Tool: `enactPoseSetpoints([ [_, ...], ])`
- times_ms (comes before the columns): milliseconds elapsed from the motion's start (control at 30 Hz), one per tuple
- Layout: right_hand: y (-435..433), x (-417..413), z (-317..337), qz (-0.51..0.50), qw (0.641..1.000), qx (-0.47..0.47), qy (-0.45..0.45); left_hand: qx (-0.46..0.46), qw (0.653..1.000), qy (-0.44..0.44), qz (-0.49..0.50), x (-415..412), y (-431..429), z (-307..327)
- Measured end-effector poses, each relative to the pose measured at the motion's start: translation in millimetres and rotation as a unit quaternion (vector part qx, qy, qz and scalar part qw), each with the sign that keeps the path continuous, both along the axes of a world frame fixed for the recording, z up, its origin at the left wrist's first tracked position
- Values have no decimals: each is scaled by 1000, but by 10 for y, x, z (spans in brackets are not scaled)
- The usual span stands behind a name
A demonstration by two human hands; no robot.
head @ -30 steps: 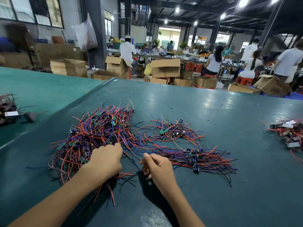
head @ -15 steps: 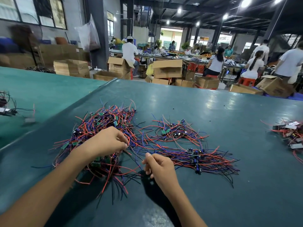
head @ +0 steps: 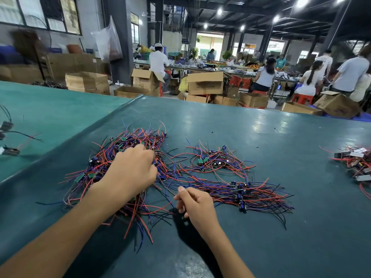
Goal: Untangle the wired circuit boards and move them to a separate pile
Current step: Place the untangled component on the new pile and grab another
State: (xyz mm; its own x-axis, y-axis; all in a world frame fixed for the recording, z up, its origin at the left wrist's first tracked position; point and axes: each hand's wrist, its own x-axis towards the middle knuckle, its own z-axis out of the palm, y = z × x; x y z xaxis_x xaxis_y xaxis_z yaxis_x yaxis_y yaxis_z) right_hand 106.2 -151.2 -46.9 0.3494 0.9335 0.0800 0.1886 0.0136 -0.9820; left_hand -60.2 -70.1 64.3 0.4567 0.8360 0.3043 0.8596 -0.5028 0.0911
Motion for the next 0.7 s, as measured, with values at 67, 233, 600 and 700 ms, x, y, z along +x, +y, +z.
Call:
enactPoseSetpoints([
  [67,-3,3,-1,2,1000,0,-4,40,997,-54,-22,21,-3,81],
  [233,-13,0,2,7,1000,-5,0,81,941,-310,-105,69,-5,227],
  [600,3,6,29,-4,998,17,57,-533,524,-653,-126,413,15,4],
  [700,2,35,57,-20,990,64,124,-598,475,-629,-144,492,38,-139],
])
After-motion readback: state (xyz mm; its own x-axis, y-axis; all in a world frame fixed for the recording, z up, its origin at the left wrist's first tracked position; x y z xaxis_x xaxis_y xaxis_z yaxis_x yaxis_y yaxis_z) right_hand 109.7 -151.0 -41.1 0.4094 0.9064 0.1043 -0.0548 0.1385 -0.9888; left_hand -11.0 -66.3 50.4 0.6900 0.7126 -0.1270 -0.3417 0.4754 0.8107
